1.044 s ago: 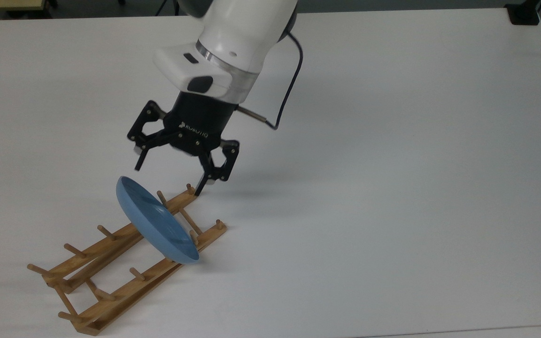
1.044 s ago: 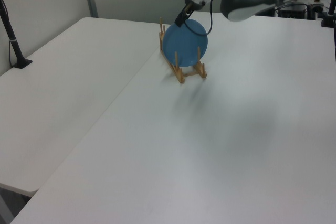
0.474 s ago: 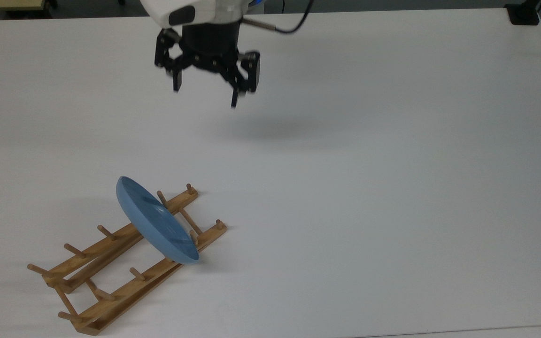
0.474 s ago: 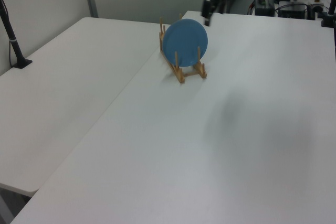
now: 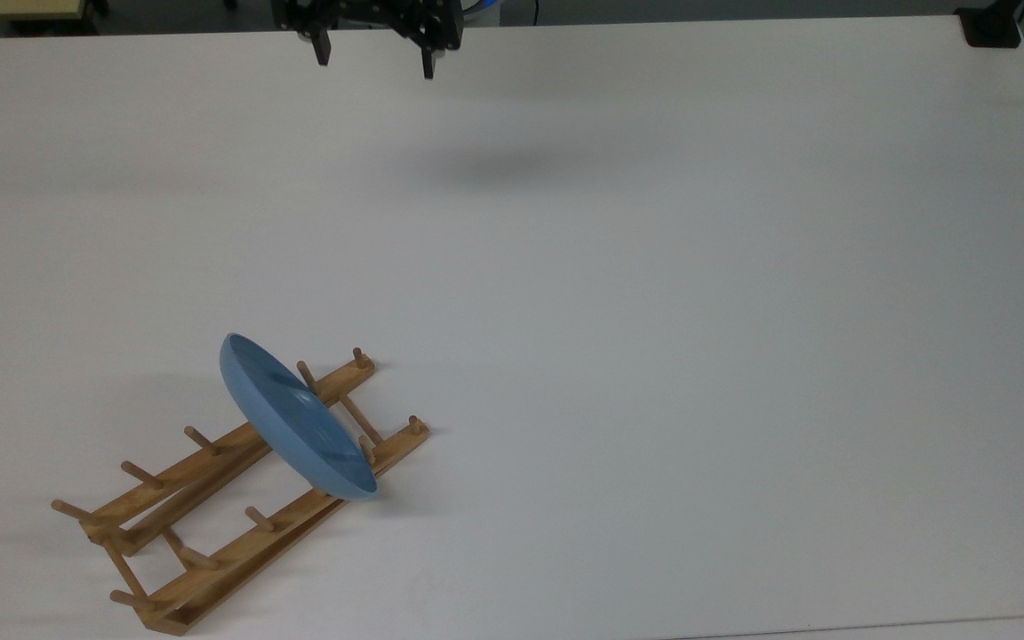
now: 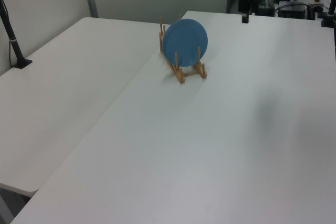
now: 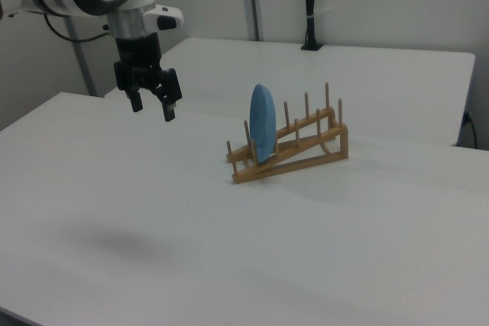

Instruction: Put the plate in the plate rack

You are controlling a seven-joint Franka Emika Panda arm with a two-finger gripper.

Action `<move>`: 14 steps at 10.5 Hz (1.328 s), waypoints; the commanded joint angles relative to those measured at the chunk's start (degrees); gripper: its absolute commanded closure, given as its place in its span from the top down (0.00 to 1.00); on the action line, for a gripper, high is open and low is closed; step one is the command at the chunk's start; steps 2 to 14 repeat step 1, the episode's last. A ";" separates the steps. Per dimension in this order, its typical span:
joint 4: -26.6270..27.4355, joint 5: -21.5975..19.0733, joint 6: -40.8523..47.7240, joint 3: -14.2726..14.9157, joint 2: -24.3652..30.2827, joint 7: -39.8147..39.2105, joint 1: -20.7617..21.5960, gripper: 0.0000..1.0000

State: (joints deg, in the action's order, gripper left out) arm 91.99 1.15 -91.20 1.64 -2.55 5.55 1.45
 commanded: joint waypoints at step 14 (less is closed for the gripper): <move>2.05 -0.62 0.76 0.38 1.85 -1.59 0.14 1.00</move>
